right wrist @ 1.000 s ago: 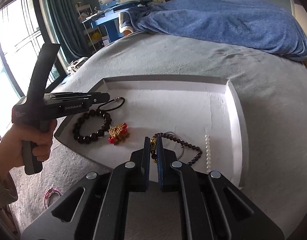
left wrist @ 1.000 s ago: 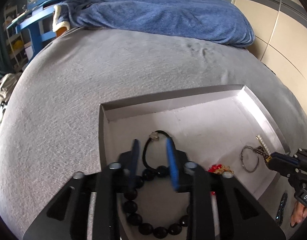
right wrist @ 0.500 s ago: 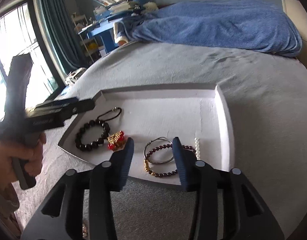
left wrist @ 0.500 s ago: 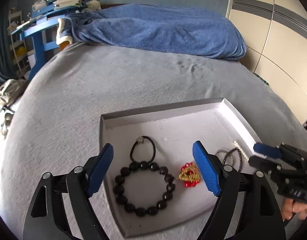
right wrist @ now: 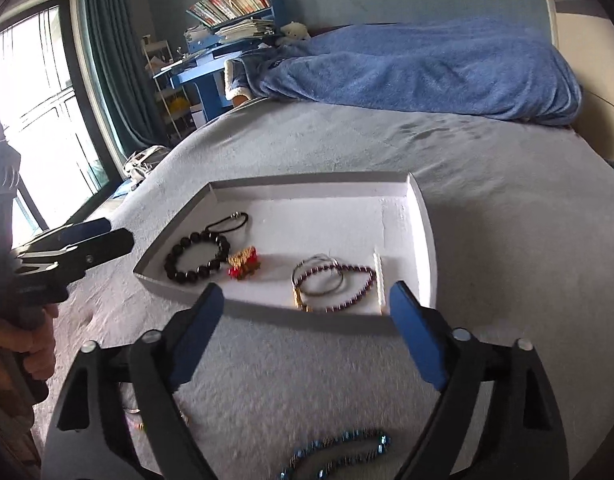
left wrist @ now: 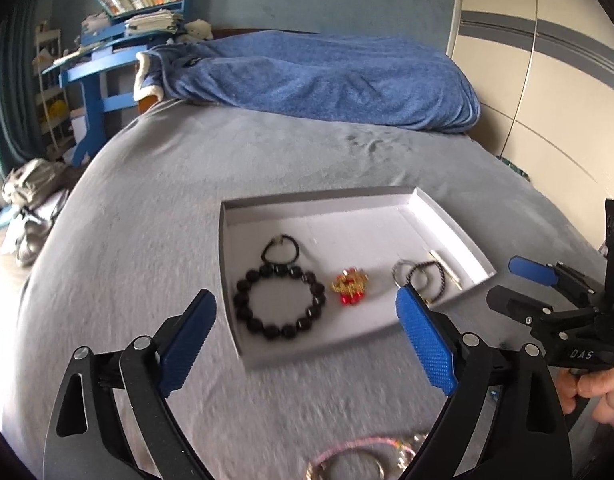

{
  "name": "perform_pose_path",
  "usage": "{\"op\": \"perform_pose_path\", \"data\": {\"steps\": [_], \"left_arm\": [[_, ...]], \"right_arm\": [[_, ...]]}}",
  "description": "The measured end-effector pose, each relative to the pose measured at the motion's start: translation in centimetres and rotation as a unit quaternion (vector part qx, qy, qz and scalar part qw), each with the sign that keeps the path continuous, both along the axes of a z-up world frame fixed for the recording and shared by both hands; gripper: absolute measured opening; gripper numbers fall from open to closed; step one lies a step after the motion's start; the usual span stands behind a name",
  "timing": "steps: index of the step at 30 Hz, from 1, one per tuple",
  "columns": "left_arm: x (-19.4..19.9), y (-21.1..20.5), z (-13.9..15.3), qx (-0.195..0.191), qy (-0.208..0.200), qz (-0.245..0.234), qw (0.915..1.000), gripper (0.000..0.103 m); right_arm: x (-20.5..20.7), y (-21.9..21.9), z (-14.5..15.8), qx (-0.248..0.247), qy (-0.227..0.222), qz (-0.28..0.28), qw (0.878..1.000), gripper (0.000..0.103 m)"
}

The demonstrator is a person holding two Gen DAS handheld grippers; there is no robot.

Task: Organize jewelry
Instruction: 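Move both open tools away from the tray toward the loose bracelets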

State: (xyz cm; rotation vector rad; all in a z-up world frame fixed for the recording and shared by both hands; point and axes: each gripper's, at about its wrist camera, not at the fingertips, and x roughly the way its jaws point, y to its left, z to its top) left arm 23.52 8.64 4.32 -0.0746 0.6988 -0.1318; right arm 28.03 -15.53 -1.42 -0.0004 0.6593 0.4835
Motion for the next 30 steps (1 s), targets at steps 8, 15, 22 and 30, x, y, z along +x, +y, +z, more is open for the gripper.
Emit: {"op": "perform_pose_path", "data": {"steps": [8,15,22,30], "left_arm": [[-4.2,-1.0,-1.0,-0.008,0.010,0.000,0.9999,0.092],[-7.3,-2.0,-2.0,-0.010,0.010,-0.011,0.9998,0.092],[-9.2,-3.2,-2.8,-0.013,0.002,-0.027,0.9996,0.092],[-11.0,-5.7,-4.3,-0.004,0.002,-0.065,0.9979,0.093]], "right_arm": [[-3.4,-1.5,-0.5,-0.012,-0.014,-0.017,1.000,0.097],[-5.1,-3.1,-1.6,-0.014,-0.024,-0.038,0.999,0.097],[-6.9,-4.4,-3.1,-0.010,-0.020,-0.047,0.999,0.097],[-8.7,-6.6,-4.0,0.006,-0.021,-0.065,0.998,0.097]]}}
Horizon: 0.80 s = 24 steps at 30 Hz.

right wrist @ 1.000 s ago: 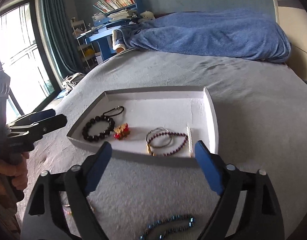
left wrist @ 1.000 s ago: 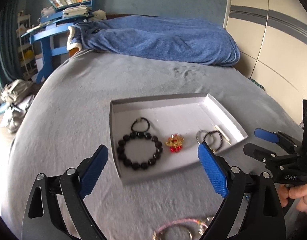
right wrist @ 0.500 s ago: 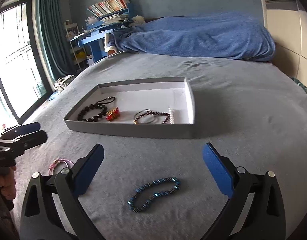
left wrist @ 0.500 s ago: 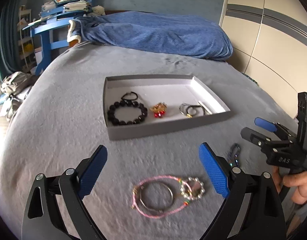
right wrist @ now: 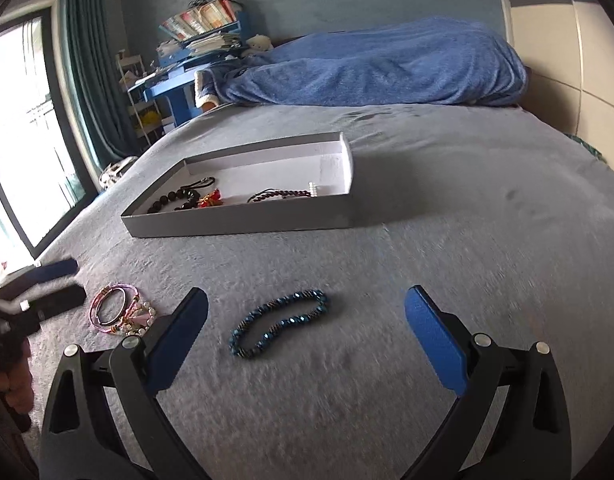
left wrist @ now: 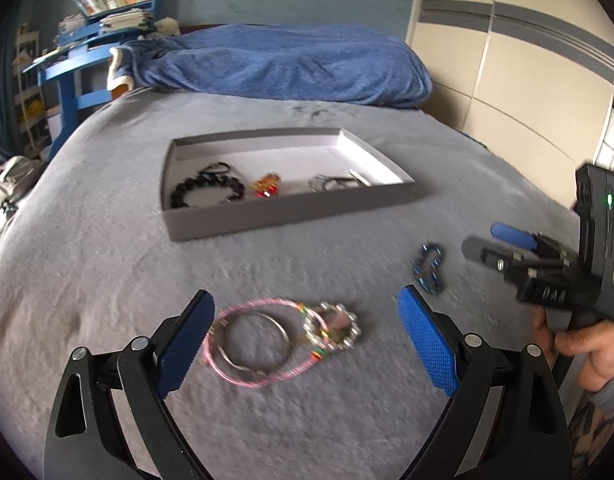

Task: Organize jewelry
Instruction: 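Move both open tools away from the tray toward the loose bracelets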

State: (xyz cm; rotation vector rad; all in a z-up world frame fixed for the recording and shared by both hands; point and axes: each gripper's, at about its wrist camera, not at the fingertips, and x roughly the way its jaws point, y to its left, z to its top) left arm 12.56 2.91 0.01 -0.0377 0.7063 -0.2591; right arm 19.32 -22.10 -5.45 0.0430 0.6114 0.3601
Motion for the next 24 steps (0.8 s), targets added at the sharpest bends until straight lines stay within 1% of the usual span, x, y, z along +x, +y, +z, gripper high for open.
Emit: {"op": "perform_pose_path", "data": {"steps": [4,7,12,19,24], "left_arm": [[-0.6,-1.3,-1.0,0.006,0.007,-0.019,0.9998,0.093],[-1.0,-2.1,-1.4,0.021,0.005,-0.029,0.9994,0.093],[-1.6,-2.3,-1.7,0.033,-0.011,-0.022,0.9991,0.093],[-1.9,-1.4,-1.5,0.018,-0.018,-0.003,0.9997,0.093],[-1.6,-1.4,-1.6,0.019,-0.012,-0.001,0.9998,0.093]], "right_arm": [[-0.3,-0.9,-0.4,0.010,0.010,-0.013,1.000,0.097],[-0.3,-0.9,-0.8,0.008,0.020,-0.017,1.000,0.097],[-0.4,-0.3,-1.0,-0.004,0.024,-0.009,1.000,0.097],[-0.9,-0.1,-1.7,-0.013,0.042,0.001,0.999,0.097],[-1.8,1.7,-1.9,-0.051,0.041,0.037,0.997,0.095]]}}
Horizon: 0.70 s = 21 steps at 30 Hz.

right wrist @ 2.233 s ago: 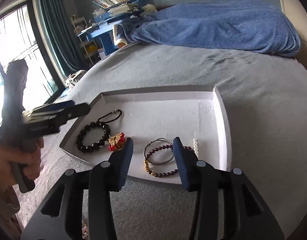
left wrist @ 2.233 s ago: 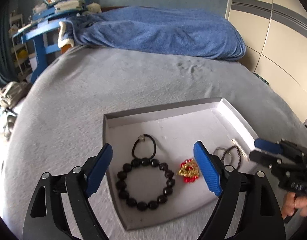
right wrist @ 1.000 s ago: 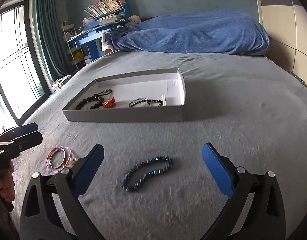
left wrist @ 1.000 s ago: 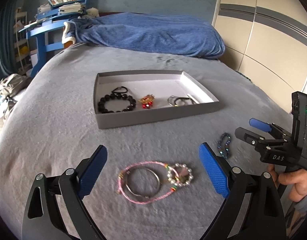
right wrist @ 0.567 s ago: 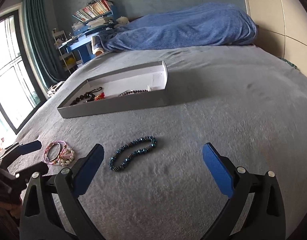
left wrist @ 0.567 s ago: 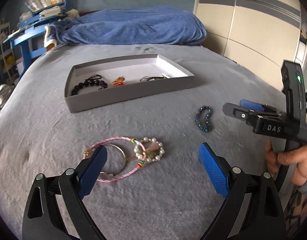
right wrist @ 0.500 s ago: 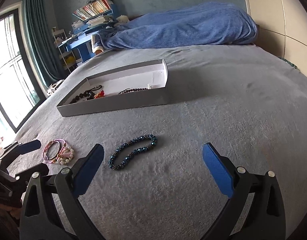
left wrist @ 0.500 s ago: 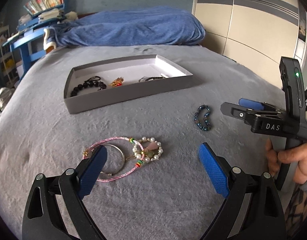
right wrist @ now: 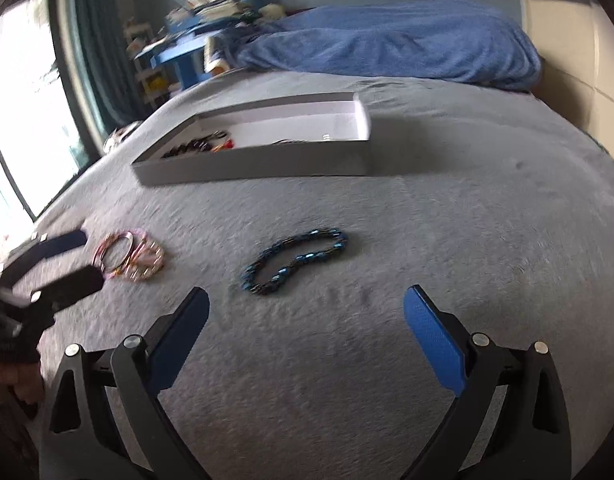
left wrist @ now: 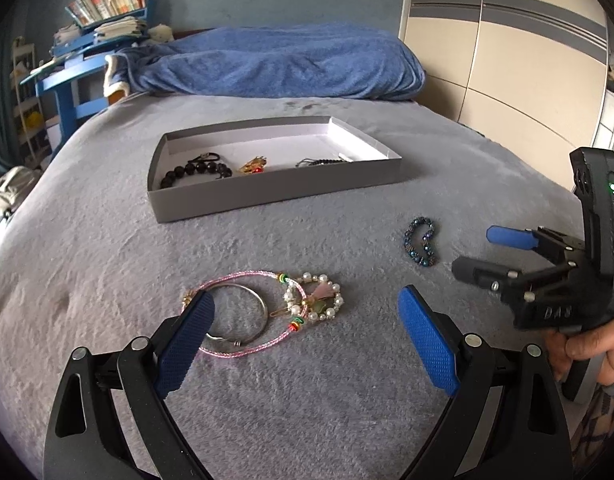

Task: Organize jewelry
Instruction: 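Move both open tools away from the tray toward the loose bracelets, then grasp the teal bead bracelet with right tool while left tool grasps the pink cord bracelet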

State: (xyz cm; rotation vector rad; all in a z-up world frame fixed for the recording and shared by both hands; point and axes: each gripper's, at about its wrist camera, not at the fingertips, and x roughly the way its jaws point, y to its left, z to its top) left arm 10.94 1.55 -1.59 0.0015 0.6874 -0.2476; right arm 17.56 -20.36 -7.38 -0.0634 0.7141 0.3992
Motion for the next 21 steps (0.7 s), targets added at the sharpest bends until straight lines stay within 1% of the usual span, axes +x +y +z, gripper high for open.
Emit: {"op": "perform_pose_path", "data": {"steps": [2,4,8,12,13,14,16,17,18,20,21], "left_arm": [[0.0,-0.1,0.1,0.002,-0.002,-0.002,1.0000,0.093],[-0.1,-0.2,0.1,0.004,-0.004,-0.003,1.0000,0.093],[-0.2,0.0,0.2,0.002,-0.006,0.002,1.0000,0.093],[-0.4,1.2,0.5,-0.009,-0.008,0.013,0.9998,0.092],[-0.5,1.5,0.6,-0.010,-0.006,0.017,0.9998,0.092],[-0.4,1.9,0.5,-0.010,-0.003,0.020,0.9998,0.092],[-0.4,2.4,0.5,-0.008,0.000,0.023,0.9997,0.090],[-0.4,2.6,0.4,-0.006,0.001,0.025,0.9997,0.089],[-0.4,2.8,0.4,-0.005,0.003,0.026,0.9996,0.088],[-0.2,3.0,0.3,-0.002,0.009,0.027,0.9996,0.083],[0.0,3.2,0.2,0.002,0.014,0.027,0.9996,0.081]], "right_arm": [[-0.1,0.7,-0.1,-0.012,-0.002,0.010,1.000,0.090],[-0.1,1.0,-0.3,-0.020,0.001,0.013,1.000,0.088],[0.4,1.0,-0.2,-0.018,0.008,0.004,1.000,0.079],[1.7,1.4,-0.4,0.003,0.040,-0.016,0.999,0.078],[2.2,1.9,-0.7,0.001,0.053,-0.017,0.998,0.076],[2.4,2.2,-0.9,-0.003,0.059,-0.016,0.998,0.071],[3.0,3.1,-1.5,-0.021,0.067,-0.015,0.997,0.067],[3.2,3.3,-1.6,-0.027,0.066,-0.016,0.997,0.062],[3.3,3.5,-1.6,-0.031,0.064,-0.017,0.997,0.059],[3.6,3.7,-1.6,-0.037,0.061,-0.019,0.997,0.049],[3.7,3.8,-1.6,-0.039,0.060,-0.019,0.997,0.046]]}}
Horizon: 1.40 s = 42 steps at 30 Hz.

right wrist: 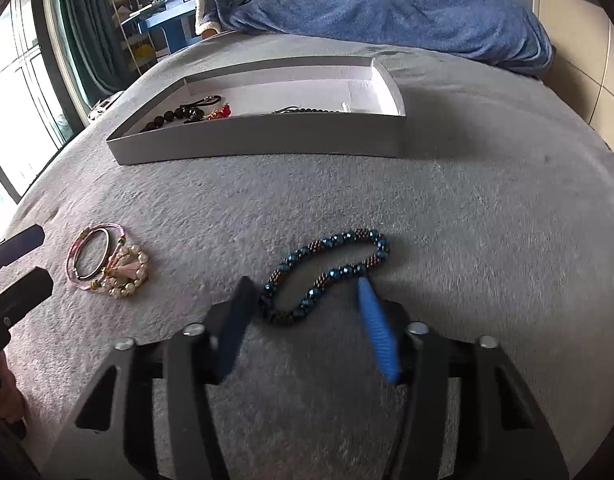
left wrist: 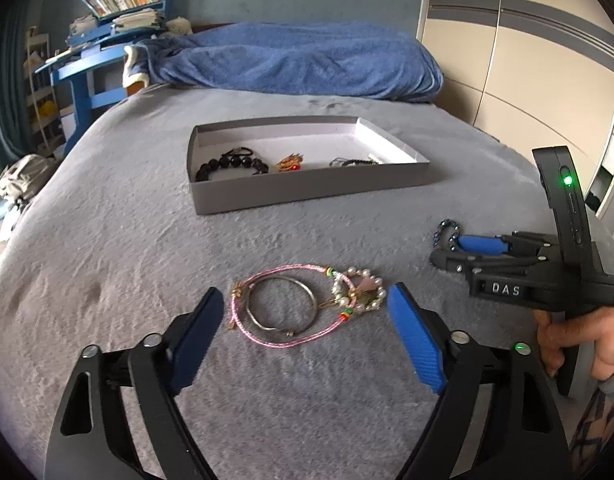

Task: Organize jewelry
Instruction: 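Grasp the teal bead bracelet with right tool while left tool grasps the pink cord bracelet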

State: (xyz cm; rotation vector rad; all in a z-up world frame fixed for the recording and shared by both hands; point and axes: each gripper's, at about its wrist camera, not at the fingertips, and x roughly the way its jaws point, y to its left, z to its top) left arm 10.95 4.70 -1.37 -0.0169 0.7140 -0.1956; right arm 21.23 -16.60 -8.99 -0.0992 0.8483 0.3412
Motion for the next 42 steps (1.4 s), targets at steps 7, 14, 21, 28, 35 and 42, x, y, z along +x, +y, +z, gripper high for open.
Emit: {"op": "perform_pose_path", "data": {"steps": [7,14,21,28,35,42], "left_arm": [[1.1,2.0,-0.5,-0.003,0.029,0.033,0.9990,0.067],[2.1,4.9,-1.2,-0.044,0.061,0.075,0.9944,0.045],[2.5,5.0,-2.1,-0.037,0.086,0.078,0.9926,0.029],[3.3,4.2,-2.9,-0.008,0.102,0.073,0.9921,0.006],[2.4,3.6,-0.8,-0.001,0.059,0.063,0.9963,0.003],[1.5,4.0,3.0,-0.050,-0.009,0.046,0.9977,0.003]], "right_arm": [[0.0,-0.3,0.1,0.002,-0.007,-0.002,1.000,0.028],[-0.2,-0.4,0.1,0.006,-0.008,-0.002,1.000,0.027],[-0.3,-0.3,0.1,0.005,-0.009,-0.002,1.000,0.027],[-0.3,-0.3,0.1,0.005,-0.009,-0.002,1.000,0.027],[-0.6,-0.4,0.3,0.009,-0.014,0.005,1.000,0.016],[-0.7,-0.3,0.4,0.012,-0.016,0.008,1.000,0.015]]}}
